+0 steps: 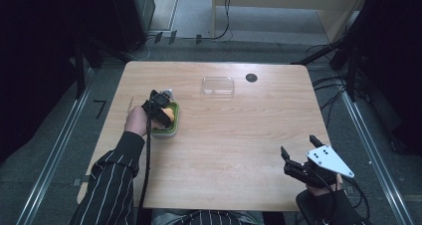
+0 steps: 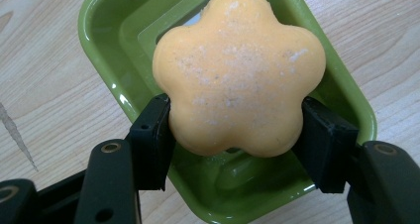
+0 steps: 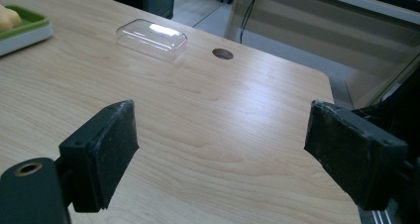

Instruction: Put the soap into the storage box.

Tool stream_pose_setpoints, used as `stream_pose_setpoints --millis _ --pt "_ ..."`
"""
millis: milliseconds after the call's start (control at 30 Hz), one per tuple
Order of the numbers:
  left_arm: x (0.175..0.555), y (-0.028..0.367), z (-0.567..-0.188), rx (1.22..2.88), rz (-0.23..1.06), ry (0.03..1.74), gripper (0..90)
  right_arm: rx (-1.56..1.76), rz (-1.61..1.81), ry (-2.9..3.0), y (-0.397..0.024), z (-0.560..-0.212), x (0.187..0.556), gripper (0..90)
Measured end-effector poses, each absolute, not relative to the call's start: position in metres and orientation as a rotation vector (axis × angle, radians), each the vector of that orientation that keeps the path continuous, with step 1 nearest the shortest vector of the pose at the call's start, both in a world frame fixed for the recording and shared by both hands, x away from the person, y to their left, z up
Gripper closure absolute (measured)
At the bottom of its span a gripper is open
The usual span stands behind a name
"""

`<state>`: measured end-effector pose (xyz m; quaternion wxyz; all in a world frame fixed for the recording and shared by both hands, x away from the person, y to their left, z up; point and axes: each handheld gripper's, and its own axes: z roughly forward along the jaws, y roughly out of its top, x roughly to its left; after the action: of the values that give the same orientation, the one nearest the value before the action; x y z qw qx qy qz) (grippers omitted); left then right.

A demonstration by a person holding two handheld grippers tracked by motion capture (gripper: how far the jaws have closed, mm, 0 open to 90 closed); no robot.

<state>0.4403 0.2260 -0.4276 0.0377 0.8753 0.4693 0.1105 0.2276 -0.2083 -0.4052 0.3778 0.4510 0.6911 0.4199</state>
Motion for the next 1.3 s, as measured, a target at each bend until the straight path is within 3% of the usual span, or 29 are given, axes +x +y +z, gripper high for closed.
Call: stream_pose_setpoints --millis 567,867,1300 --pt "0.438 0.225 -0.426 2.680 0.352 1.440 31.5 1.146 1.081 1.768 -0.208 -0.405 0.229 13.3" --pt "0.435 0.221 -0.419 2.705 0.376 1.430 16.6 1.156 1.079 1.757 -0.209 -0.405 0.226 13.3" --pt "0.417 0.225 -0.407 2.717 0.354 1.432 10.7 1.152 1.076 1.762 -0.208 -0.405 0.226 13.3"
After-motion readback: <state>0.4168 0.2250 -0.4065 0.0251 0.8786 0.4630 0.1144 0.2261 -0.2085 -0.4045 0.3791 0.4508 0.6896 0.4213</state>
